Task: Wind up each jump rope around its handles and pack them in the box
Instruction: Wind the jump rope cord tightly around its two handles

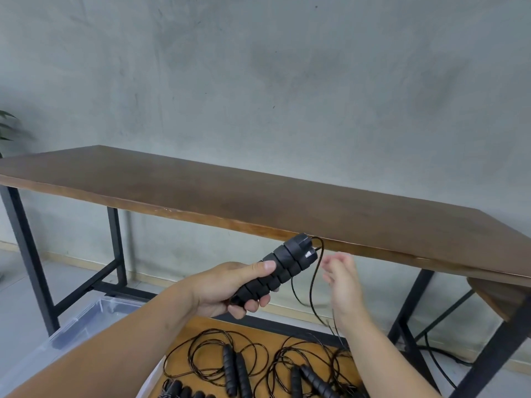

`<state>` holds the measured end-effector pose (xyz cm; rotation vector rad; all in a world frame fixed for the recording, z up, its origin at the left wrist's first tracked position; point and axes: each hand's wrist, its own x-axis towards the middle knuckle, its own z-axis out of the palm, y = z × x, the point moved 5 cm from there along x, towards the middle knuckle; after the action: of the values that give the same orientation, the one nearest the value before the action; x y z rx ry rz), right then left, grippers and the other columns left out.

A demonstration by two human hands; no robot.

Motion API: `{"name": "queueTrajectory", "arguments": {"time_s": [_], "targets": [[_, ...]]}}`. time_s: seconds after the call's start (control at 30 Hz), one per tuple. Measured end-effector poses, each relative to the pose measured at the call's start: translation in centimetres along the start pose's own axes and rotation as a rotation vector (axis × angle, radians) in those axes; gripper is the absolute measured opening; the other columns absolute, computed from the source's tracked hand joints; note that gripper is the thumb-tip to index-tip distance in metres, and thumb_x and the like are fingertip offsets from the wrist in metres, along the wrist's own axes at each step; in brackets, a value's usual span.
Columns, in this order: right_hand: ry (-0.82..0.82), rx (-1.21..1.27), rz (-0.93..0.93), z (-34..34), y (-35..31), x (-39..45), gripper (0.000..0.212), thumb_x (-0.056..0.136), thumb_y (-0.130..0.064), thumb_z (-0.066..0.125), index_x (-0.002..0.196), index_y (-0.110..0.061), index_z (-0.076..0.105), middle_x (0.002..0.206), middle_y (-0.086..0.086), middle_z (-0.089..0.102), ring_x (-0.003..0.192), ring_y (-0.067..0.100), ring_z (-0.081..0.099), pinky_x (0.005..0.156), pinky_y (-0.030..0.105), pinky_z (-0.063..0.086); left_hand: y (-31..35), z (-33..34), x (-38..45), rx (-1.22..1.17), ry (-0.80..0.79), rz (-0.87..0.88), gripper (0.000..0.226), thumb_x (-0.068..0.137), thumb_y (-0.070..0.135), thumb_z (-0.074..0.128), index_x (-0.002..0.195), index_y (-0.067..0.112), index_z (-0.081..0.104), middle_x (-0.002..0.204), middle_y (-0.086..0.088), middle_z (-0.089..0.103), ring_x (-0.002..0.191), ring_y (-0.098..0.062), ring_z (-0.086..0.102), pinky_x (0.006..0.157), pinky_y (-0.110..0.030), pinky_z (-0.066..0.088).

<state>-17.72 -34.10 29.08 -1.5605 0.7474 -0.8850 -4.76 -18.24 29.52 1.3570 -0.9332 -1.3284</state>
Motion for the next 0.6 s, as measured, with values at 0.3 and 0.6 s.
{"name": "queueTrajectory", "arguments": {"time_s": [0.3,0.6], "targets": [[-0.209,-0.197,-0.305,1.4,-4.8,-0.9,0.052,0.091,-0.062,0.033,0.121,-0.031,0.061,0.12,-0.02,0.059,0.115,-0.008,0.047,0.089,0.012,0.032,0.4,0.4,-0.7,0.282,0.07,0.023,0.049,0.085,0.054,0.069,0.103,0.01,0.056,0.072,0.002,0.059,0.056,-0.006,0.046,0.048,-0.016,0.036],[-0.433,-0.529,-0.147,0.9,-1.1,-0.8,0.069,0.093,-0.066,0.041,0.086,-0.003,0.07,0.067,0.006,0.053,0.066,0.014,0.054,0.066,0.027,0.047,-0.5,1.1,-0.5,0.496,0.142,0.003,0.051,0.081,0.055,0.072,0.113,0.016,0.061,0.08,0.002,0.065,0.065,-0.009,0.055,0.064,-0.023,0.045]]}}
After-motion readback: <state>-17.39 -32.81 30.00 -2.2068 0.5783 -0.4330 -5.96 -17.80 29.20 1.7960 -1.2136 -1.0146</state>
